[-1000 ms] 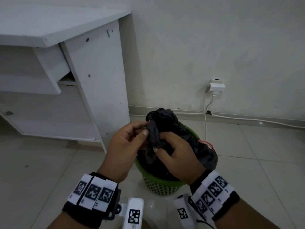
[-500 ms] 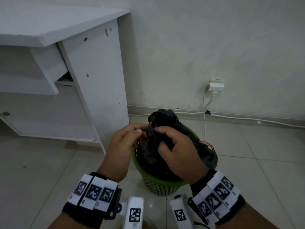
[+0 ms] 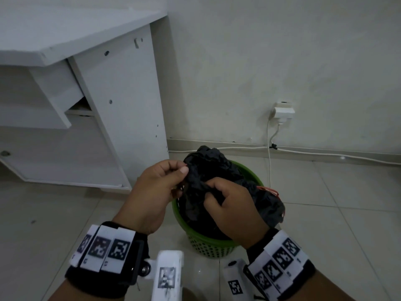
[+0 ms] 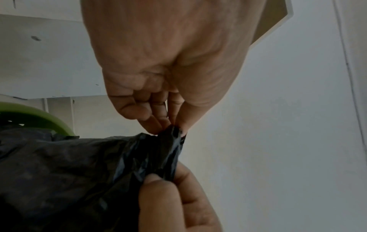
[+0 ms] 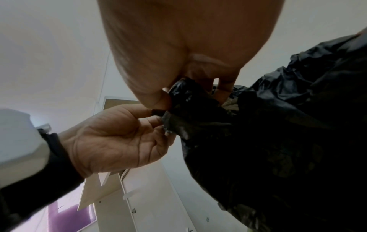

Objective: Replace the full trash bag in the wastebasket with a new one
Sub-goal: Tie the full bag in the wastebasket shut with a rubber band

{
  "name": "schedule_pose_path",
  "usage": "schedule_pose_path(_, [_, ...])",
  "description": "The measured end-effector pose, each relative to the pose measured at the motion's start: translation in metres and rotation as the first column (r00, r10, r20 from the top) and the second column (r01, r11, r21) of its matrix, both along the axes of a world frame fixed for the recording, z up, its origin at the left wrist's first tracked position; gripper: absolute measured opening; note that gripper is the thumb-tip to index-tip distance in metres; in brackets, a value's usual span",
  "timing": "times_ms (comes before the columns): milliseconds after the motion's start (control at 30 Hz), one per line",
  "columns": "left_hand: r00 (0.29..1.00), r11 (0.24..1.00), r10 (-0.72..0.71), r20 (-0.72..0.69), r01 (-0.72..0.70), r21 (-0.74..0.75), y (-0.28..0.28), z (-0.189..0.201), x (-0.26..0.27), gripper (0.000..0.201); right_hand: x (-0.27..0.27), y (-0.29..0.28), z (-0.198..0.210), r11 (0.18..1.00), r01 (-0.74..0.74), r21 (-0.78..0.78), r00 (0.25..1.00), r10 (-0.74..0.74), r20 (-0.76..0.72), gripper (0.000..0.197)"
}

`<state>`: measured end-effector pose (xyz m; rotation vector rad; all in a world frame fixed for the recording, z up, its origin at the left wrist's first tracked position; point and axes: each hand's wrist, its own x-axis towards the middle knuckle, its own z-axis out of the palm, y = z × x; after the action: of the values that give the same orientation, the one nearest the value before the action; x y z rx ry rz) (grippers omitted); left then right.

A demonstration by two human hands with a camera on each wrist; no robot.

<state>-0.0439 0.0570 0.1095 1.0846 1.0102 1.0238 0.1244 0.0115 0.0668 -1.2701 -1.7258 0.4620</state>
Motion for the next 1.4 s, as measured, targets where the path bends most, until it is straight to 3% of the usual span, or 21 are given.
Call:
schedule_pose_path(100, [0.993, 0.999, 0.016, 0.117, -0.011, -0.043, 0.001, 0.004, 0.002, 0.012, 0.008, 0.004, -0.002, 0.988, 0.006, -0.152, 0.979, -0.037, -0.202, 0.02])
schedule_pose_path(200, [0.994, 0.999, 0.04, 0.098, -0.041, 0.009, 0.001, 0.006, 0.004, 0.017, 0.015, 0.005, -0.001, 0.973, -0.011, -0.23, 0.949, -0.062, -0.31, 0.026])
schedule_pose_path(300, [0.999, 0.997, 0.052, -0.012, -0.051, 0.051, -0.002, 0.004, 0.007, 0.009, 0.014, 0.007, -0.002, 0.977, -0.034, -0.209, 0.953, -0.031, -0.301, 0.022])
schedule_pose_path(433, [0.99, 0.996, 0.063, -0.123, -0.054, 0.073, -0.007, 0.003, 0.012, 0.018, 0.007, 0.01, -0.002, 0.99, -0.03, -0.136, 0.969, -0.005, -0.246, 0.02])
schedule_pose_path(667, [0.984, 0.993, 0.101, -0.149, -0.089, 0.083, 0.001, 0.006, 0.011, 0.01, 0.004, 0.004, 0.001, 0.996, 0.008, -0.094, 0.993, -0.02, -0.119, 0.014])
schedule_pose_path(767, [0.973, 0.988, 0.106, -0.203, -0.079, 0.136, 0.002, 0.007, 0.013, 0.007, 0.005, 0.009, 0.018, 1.0, 0.004, -0.011, 1.0, -0.004, -0.019, 0.068])
schedule_pose_path(833, [0.964, 0.984, 0.095, -0.248, -0.053, 0.17, 0.004, 0.008, 0.016, 0.008, 0.001, 0.018, 0.028, 0.998, -0.062, 0.025, 0.995, 0.06, 0.084, 0.084])
schedule_pose_path(933, [0.959, 0.972, 0.061, -0.277, 0.007, 0.237, 0.003, 0.014, 0.018, 0.009, -0.004, 0.032, 0.023, 0.995, -0.074, 0.063, 0.983, 0.062, 0.175, 0.074])
schedule_pose_path(1033, [0.935, 0.947, 0.106, -0.338, 0.009, 0.322, 0.006, 0.019, 0.015, 0.009, -0.003, 0.039, 0.018, 0.999, -0.023, 0.045, 0.987, 0.015, 0.157, 0.057])
schedule_pose_path(1200, [0.971, 0.981, 0.091, -0.221, -0.049, 0.188, 0.015, 0.018, 0.011, 0.009, -0.004, 0.053, 0.018, 0.998, -0.006, 0.066, 0.97, -0.01, 0.243, 0.025])
schedule_pose_path(1300, [0.911, 0.931, 0.273, -0.309, -0.17, 0.323, 0.016, 0.012, 0.012, 0.013, -0.003, 0.056, 0.016, 0.998, -0.009, 0.067, 0.961, -0.01, 0.278, 0.014])
schedule_pose_path(1367, [0.86, 0.889, 0.356, -0.365, -0.191, 0.417, 0.018, 0.01, 0.012, 0.015, -0.001, 0.056, 0.012, 0.999, -0.017, 0.051, 0.959, 0.002, 0.285, 0.017])
schedule_pose_path(1400, [0.874, 0.898, 0.349, -0.337, -0.209, 0.388, 0.019, 0.009, 0.013, 0.016, 0.001, 0.057, 0.009, 0.999, -0.031, 0.029, 0.963, 0.022, 0.269, 0.021])
